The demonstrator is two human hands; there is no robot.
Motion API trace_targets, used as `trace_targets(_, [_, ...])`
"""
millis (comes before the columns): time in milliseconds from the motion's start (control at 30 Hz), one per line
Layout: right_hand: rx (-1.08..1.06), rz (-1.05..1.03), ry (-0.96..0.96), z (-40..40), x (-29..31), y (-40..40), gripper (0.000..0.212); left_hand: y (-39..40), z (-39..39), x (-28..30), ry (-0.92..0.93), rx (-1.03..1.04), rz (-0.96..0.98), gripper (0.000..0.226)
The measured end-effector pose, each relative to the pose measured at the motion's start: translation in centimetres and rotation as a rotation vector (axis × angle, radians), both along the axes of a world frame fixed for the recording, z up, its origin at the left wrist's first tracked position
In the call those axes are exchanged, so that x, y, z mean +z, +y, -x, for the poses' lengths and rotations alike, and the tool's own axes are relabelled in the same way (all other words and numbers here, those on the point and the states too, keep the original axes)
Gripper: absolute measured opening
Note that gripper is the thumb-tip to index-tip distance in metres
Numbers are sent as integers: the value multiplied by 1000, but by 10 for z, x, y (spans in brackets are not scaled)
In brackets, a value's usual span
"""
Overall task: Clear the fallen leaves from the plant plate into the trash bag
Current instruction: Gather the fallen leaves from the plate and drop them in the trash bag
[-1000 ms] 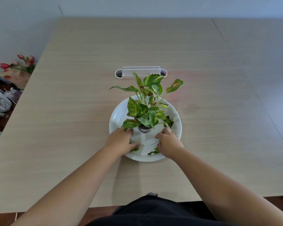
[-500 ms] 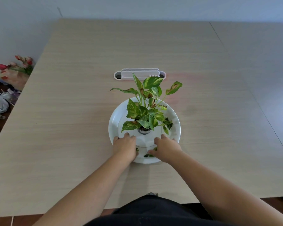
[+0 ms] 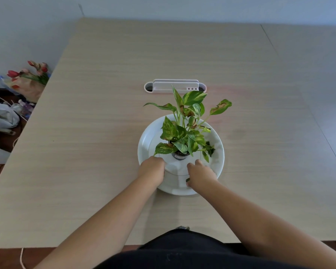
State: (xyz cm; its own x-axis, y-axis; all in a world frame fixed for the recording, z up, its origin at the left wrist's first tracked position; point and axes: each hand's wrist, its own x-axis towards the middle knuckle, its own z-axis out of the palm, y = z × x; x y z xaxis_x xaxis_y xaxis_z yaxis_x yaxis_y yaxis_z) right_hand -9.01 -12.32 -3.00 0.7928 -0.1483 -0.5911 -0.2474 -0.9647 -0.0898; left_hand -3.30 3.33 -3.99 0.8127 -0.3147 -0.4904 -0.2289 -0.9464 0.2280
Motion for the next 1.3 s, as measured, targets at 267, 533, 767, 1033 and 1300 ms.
trace_targets(267, [98,-84,-21,-2,-6,-14,24,3,-5,0,39,8,57,26])
trace_targets(533, [48,-270,-37,-5,-11,-28,31,7,-5,6,31,-12,93,28])
trace_targets(767, [-252,-456,-113,-12,1,-42,19,11,-5,11,46,31,165,21])
trace_targets(1033, [-797,-871,-229,-14,18,-67,23,17,-8,28,56,406,449,15])
trace_targets(1300, [-1079,-1310,-177,8,16,-71,35,35,-7,38,189,762,786,23])
